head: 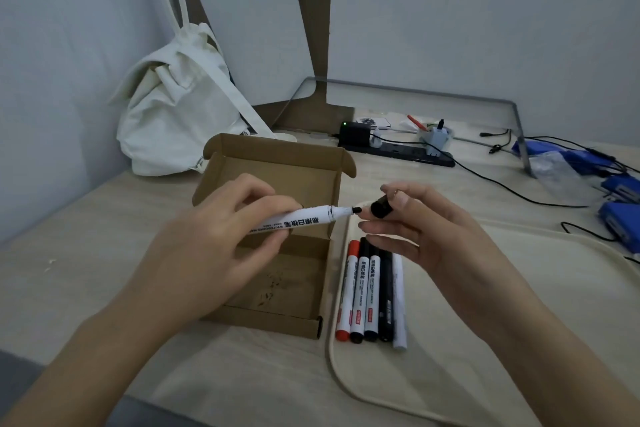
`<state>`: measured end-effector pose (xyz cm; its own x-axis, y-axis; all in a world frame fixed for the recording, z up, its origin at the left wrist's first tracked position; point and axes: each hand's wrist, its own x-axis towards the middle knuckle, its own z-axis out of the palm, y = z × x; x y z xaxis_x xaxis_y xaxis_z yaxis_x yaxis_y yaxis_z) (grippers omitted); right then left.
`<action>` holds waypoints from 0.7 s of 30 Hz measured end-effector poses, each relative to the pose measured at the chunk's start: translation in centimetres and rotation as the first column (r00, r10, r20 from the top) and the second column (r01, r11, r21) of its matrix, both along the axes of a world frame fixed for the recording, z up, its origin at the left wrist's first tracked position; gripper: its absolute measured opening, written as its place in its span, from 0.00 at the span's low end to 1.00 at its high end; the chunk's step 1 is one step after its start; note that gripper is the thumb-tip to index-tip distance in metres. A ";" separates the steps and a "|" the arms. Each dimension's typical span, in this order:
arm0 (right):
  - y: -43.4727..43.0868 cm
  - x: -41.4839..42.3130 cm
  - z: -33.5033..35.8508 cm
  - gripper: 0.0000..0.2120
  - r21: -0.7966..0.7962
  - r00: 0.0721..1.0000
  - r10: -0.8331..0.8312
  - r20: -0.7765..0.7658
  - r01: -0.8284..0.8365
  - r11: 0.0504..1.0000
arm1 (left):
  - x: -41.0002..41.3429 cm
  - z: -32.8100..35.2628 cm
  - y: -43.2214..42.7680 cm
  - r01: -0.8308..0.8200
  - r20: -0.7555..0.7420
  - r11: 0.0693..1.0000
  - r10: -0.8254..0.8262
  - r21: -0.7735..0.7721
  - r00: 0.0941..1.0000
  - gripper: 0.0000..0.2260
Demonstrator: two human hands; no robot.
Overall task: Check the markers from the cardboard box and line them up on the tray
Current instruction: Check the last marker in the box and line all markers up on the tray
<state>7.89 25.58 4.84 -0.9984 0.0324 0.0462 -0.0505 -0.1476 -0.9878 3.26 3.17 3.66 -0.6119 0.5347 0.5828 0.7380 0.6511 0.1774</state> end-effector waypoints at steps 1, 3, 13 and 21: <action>-0.1 0.1 -0.1 0.14 -0.022 1.000 0.002 0.014 -0.001 1.000 | 0.1 0.0 0.1 0.006 0.008 1.000 -0.006 -0.009 1.000 0.10; -0.1 0.3 -0.3 0.16 -0.049 1.000 -0.003 0.031 0.004 0.999 | 0.2 0.1 0.3 0.017 0.015 1.000 -0.017 -0.024 1.000 0.11; -0.4 0.1 -0.6 0.20 -0.056 0.997 -0.047 0.053 0.050 0.997 | 0.2 0.0 0.8 0.020 0.023 0.999 -0.019 -0.041 1.000 0.12; -1.2 -0.1 -0.8 0.10 0.071 0.994 -0.105 -0.023 0.106 0.992 | 0.1 -0.1 1.0 0.025 0.035 0.997 -0.023 -0.066 0.999 0.12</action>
